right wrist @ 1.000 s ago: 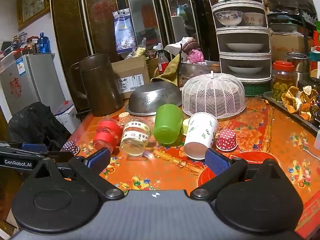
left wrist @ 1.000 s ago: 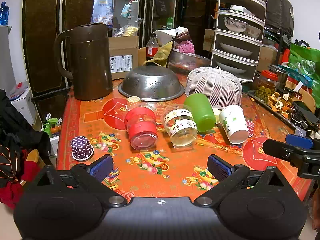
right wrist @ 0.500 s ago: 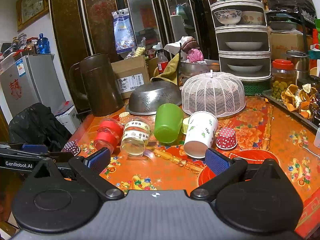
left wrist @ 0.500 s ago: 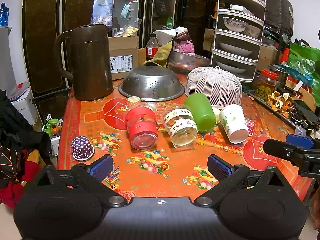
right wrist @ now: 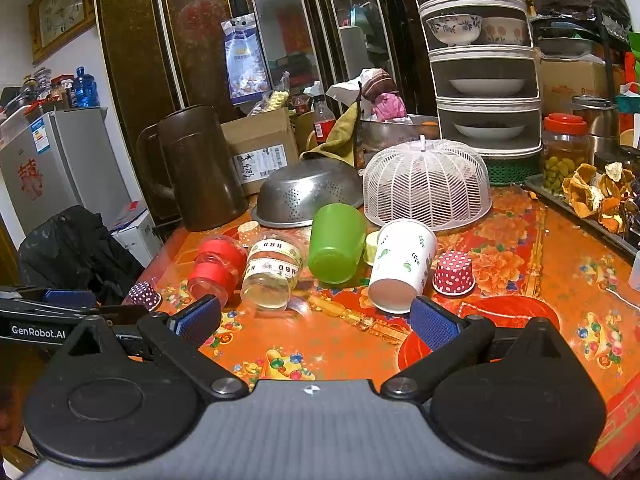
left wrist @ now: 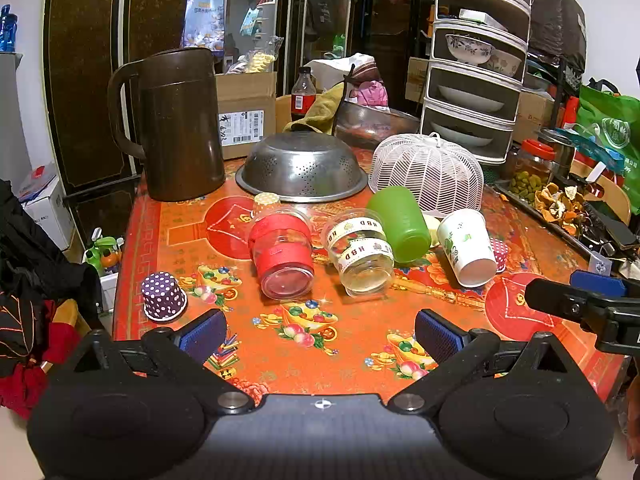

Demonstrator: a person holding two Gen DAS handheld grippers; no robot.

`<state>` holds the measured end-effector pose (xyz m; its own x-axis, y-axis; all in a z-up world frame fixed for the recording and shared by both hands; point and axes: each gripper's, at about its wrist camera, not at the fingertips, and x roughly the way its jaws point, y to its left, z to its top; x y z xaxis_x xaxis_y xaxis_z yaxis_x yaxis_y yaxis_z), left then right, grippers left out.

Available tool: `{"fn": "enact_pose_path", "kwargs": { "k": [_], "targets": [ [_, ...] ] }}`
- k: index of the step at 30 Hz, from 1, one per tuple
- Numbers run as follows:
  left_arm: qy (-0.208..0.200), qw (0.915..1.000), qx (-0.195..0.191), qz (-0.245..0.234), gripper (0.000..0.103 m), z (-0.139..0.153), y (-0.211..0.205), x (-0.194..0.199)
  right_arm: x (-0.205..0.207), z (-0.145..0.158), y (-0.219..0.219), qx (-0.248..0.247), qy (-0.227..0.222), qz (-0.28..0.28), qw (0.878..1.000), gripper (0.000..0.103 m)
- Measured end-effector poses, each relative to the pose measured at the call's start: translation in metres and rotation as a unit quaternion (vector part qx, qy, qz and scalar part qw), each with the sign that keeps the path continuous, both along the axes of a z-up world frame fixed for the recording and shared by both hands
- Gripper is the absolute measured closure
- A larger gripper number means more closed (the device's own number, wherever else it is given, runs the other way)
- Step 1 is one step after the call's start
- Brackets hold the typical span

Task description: Flip cup upright

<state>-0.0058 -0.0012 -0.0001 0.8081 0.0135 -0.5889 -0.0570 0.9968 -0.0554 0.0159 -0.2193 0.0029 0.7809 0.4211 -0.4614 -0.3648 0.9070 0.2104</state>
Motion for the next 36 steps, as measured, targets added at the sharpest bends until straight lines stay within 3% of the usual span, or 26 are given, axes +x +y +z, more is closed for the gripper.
{"fn": "enact_pose_path", "kwargs": {
  "k": [36],
  "targets": [
    [0.018, 0.9998, 0.008, -0.002, 0.002, -0.0016, -0.0073, 0.0039, -0.0008, 0.0008, -0.0015, 0.000, 0.004, -0.002, 1.000, 0.001]
  ]
}}
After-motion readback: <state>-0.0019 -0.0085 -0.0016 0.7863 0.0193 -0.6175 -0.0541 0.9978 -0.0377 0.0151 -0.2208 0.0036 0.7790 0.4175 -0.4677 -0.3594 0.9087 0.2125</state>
